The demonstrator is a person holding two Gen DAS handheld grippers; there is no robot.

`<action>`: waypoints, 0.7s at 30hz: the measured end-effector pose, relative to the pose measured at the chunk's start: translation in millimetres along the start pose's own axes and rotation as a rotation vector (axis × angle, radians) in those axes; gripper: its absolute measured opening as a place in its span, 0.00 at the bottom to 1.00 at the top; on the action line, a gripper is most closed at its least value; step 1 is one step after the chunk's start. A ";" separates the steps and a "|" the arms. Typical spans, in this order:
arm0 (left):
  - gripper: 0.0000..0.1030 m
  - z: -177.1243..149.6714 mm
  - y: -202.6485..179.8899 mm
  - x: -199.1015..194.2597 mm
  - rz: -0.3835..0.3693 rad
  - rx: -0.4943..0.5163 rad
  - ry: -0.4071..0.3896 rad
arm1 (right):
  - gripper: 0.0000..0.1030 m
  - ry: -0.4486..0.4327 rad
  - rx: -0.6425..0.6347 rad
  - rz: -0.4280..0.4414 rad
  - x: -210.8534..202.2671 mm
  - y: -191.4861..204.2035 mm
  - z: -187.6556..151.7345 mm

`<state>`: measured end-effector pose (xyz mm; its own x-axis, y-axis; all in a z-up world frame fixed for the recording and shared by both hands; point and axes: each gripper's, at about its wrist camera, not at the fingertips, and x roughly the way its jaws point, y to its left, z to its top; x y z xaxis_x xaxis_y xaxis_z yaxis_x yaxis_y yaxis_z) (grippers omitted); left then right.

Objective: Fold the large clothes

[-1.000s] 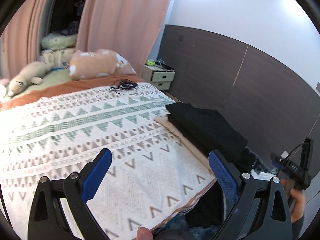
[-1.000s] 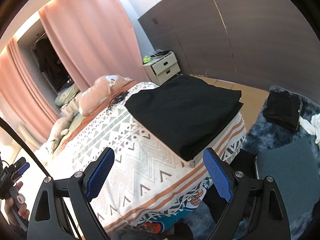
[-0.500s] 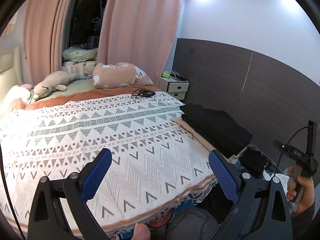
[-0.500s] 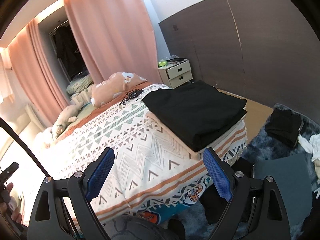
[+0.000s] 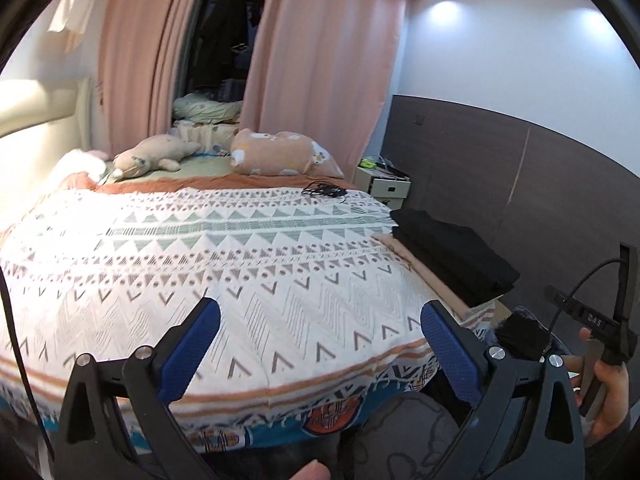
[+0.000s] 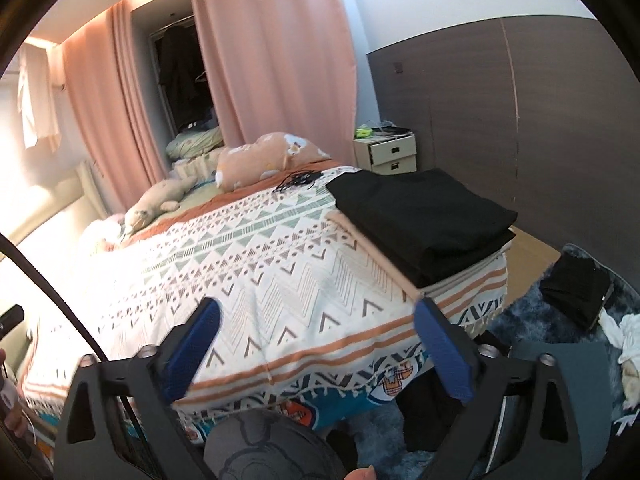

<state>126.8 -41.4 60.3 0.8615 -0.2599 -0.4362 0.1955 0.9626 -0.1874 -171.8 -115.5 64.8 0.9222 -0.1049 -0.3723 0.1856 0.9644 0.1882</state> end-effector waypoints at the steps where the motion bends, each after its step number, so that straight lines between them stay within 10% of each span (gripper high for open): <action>1: 0.99 -5.5 2.6 -3.6 0.012 -0.005 -0.002 | 1.00 -0.003 -0.005 0.004 -0.5 0.7 -4.3; 21: 0.99 -60.1 11.0 -64.3 0.121 0.002 -0.067 | 1.00 -0.021 0.001 0.033 -27.6 25.1 -57.2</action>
<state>45.4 -18.7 33.4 0.9081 -0.1367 -0.3959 0.0897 0.9868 -0.1350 -212.0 -74.5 27.8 0.9348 -0.0782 -0.3464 0.1552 0.9673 0.2005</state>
